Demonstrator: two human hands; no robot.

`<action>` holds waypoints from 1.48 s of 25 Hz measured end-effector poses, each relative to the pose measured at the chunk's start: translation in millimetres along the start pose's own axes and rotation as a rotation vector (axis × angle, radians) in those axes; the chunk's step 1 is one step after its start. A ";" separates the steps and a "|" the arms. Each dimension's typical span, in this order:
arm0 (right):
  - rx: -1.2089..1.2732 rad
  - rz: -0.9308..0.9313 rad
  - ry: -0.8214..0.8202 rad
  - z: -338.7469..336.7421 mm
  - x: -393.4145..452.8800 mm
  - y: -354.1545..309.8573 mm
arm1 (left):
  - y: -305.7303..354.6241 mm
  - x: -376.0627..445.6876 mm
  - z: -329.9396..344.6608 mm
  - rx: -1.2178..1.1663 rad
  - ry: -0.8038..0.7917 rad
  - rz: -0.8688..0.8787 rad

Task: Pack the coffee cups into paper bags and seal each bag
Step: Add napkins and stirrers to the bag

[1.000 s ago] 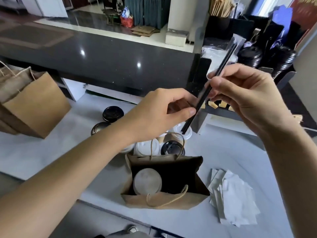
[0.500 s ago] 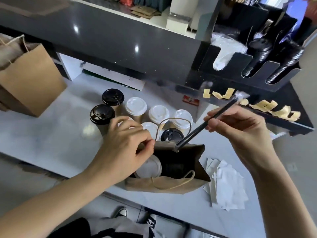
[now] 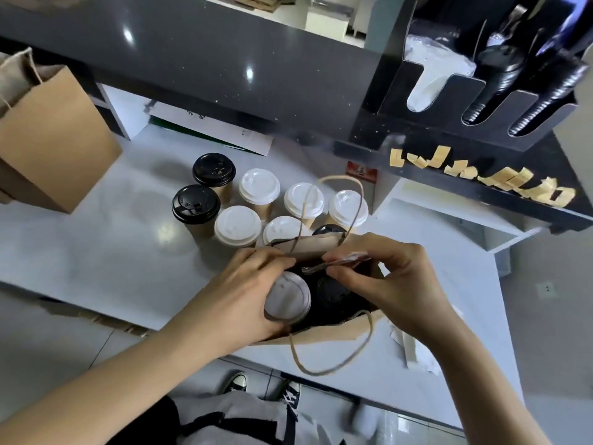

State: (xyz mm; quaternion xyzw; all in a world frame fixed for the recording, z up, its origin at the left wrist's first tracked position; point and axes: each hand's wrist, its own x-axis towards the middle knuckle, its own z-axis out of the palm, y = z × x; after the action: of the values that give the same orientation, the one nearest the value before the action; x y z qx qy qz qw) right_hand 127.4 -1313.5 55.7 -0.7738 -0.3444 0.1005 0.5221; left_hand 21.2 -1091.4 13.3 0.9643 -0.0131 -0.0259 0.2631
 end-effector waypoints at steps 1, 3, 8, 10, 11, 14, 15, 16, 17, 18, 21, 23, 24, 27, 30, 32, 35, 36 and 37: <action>-0.044 -0.016 -0.021 5.7 -0.1 -2.2 | -2.1 -0.5 1.0 -0.019 -0.018 0.020; -0.202 -0.076 -0.071 13.7 -0.8 -4.2 | -5.4 -0.2 1.8 -0.013 -0.056 0.066; -0.832 -0.226 -0.191 25.8 0.7 0.7 | -8.6 2.8 0.1 -0.010 -0.093 0.200; -0.967 -0.114 -0.285 33.0 2.4 5.2 | -8.3 5.6 -1.5 -0.021 -0.111 0.232; -0.997 -0.062 -0.317 36.7 2.3 7.3 | -8.0 7.4 -2.9 -0.026 -0.121 0.244; -1.021 0.030 -0.302 41.2 3.2 12.2 | -6.3 14.0 -7.5 -0.047 -0.156 0.272; -1.039 0.071 -0.302 41.8 3.6 13.6 | -6.0 15.3 -8.3 -0.054 -0.162 0.279; -1.052 0.109 -0.304 42.2 4.2 15.0 | -6.3 16.9 -8.7 -0.063 -0.162 0.282; -1.057 0.144 -0.310 42.4 4.5 17.2 | -6.3 18.6 -9.1 -0.071 -0.160 0.281; -1.056 0.176 -0.313 42.1 5.0 19.1 | -6.2 20.5 -9.7 -0.079 -0.158 0.276; -1.036 0.244 -0.320 38.6 4.8 22.0 | -7.8 25.7 -11.3 -0.099 -0.158 0.247; -1.032 0.274 -0.307 35.6 3.5 23.6 | -8.6 28.6 -12.8 -0.103 -0.156 0.243; -1.033 0.276 -0.295 35.0 3.3 23.9 | -9.1 29.3 -13.6 -0.106 -0.147 0.241; -0.998 0.262 -0.297 38.3 4.3 24.8 | -9.9 31.2 -15.2 -0.126 -0.131 0.224; -0.926 0.257 -0.353 42.3 5.5 23.7 | -11.1 33.4 -13.8 -0.115 -0.125 0.220; -0.878 0.244 -0.332 40.6 1.3 20.4 | -11.7 33.6 -12.7 -0.087 -0.105 0.224; -0.707 0.233 -0.154 25.1 -14.3 11.7 | -10.9 33.2 -10.9 -0.074 -0.069 0.221; -0.633 0.225 -0.063 18.5 -21.0 9.3 | -10.7 32.3 -11.1 -0.078 -0.066 0.215; -0.569 0.217 0.032 11.7 -28.8 8.1 | -10.1 31.5 -11.3 -0.085 -0.068 0.210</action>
State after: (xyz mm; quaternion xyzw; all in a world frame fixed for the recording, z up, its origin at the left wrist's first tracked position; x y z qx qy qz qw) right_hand 103.4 -1325.0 37.6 -0.9227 -0.2658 0.0432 0.2758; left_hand 53.4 -1078.3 16.5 0.9443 -0.1216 -0.0313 0.3043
